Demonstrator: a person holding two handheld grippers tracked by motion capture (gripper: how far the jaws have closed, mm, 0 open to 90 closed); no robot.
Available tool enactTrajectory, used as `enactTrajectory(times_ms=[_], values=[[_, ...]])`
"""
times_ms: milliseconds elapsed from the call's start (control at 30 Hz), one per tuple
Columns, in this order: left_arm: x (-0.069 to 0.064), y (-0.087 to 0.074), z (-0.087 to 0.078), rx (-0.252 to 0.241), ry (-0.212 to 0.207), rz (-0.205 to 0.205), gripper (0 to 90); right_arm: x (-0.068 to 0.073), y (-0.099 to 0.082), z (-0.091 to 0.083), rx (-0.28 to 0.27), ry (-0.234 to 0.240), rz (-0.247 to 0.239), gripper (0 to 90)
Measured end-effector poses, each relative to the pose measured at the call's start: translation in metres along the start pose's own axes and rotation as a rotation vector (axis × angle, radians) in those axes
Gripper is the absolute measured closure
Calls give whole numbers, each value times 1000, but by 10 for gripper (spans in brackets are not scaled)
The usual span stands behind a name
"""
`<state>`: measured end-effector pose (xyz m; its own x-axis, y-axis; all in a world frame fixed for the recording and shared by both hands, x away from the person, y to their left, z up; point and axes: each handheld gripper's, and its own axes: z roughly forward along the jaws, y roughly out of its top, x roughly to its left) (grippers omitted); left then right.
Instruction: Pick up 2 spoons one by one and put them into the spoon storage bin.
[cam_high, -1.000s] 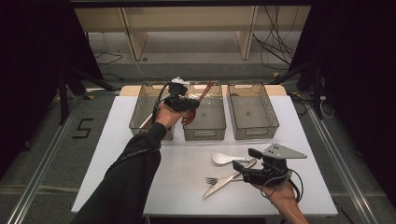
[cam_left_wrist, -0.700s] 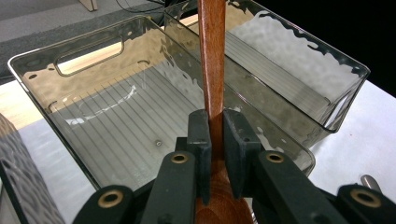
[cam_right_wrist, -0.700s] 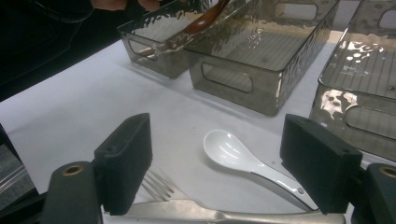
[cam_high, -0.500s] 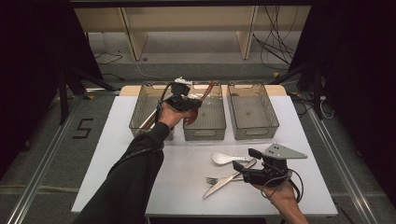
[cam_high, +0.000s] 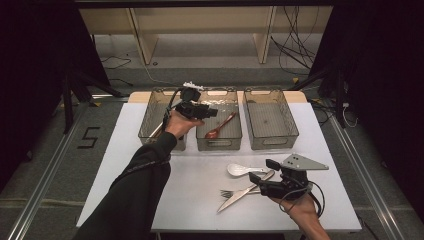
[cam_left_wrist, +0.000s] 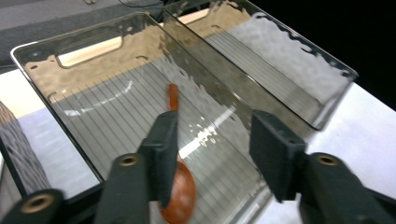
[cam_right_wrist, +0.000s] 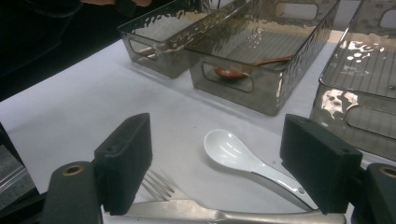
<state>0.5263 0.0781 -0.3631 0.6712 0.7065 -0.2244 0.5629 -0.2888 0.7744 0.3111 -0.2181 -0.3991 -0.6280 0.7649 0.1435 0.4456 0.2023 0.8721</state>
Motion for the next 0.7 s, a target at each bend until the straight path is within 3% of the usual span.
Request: enactTrajectory(times_ms=[267, 500, 700], values=[[-12, -14, -38, -15, -47, 50, 352, 0, 0, -1, 2, -5, 4, 261], [-14, -46, -74, -62, -74, 49, 307, -3, 2, -1, 5, -16, -4, 259], [-13, -73, -91, -52, -59, 65, 287, -9, 5, -1, 22, -26, -17, 257]])
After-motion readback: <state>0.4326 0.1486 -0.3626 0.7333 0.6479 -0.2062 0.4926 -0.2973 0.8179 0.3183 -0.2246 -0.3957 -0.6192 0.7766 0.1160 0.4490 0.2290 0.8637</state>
